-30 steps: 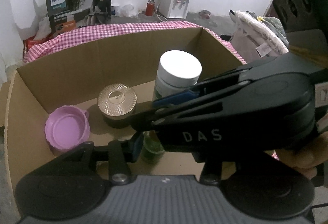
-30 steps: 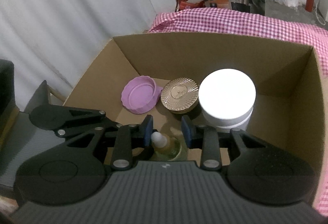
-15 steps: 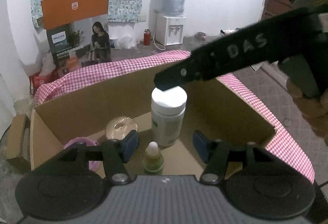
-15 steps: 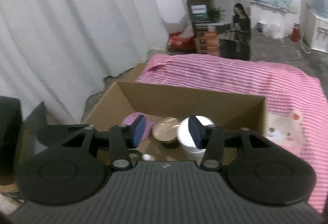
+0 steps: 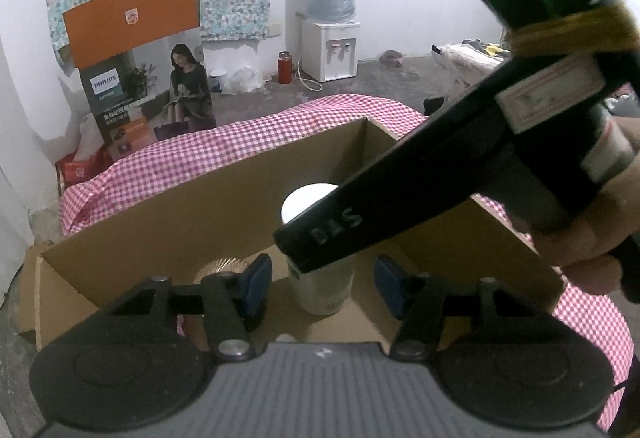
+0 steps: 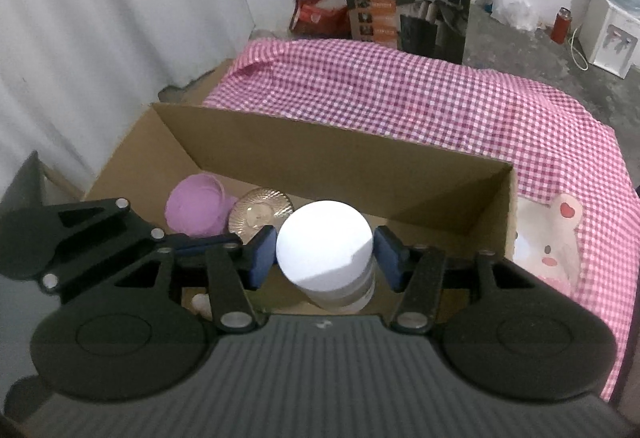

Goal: Organize rigid objects

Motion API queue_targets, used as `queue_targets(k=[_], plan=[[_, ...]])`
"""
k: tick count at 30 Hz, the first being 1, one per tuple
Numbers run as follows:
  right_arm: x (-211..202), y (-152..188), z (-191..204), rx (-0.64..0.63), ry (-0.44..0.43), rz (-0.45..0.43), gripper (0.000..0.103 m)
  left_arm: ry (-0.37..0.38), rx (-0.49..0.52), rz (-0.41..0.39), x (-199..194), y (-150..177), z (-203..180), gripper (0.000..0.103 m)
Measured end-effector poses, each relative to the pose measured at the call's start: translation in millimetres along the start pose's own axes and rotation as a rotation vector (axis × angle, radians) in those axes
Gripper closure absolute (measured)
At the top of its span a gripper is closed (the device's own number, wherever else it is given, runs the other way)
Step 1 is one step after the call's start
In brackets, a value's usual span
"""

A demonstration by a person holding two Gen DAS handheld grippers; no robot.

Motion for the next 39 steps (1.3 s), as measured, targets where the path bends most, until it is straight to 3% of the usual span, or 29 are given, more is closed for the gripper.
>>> queue_targets(k=[21,23,25,32,39], plan=[[11.7,-8.0,16.8,-0.132,0.044,-0.092,0.051,-0.021,-0.014,-0.032,-6.9,-1.3,4.7,0.047],[11.2,-8.7,15.0,-0.114,0.032,-0.09,0.048,-0.019,-0.015,-0.04,-11.9,-1.1,3.1,0.045],[5.1,-10.1,11.9,-0.087,0.023,-0.106,0.035,-0.019,-0.017,-0.056,-19.1,-1.1,1.5,0.04],[-56.3,-3.0,-1.9,0.044,-0.037,-0.228,0.022,-0.011,-0.029,-0.131,-61.1,4.7,-2.4,0.02],[-152.2,63.0,-7.5,0.163,-0.105,-0.382,0.015,-0.001,-0.034,-0.168,-114.2,31.7,-17.6,0.007]])
Point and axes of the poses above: each gripper's, at about its wrist camera, not at the fingertips, and x roughly the way its jaws point, z to its left, y to its underside, the point moved 4 cm from there along x, roughly the way its jaws point, and after that the axes turned 8 degrees about y, right-handed, at the moved point
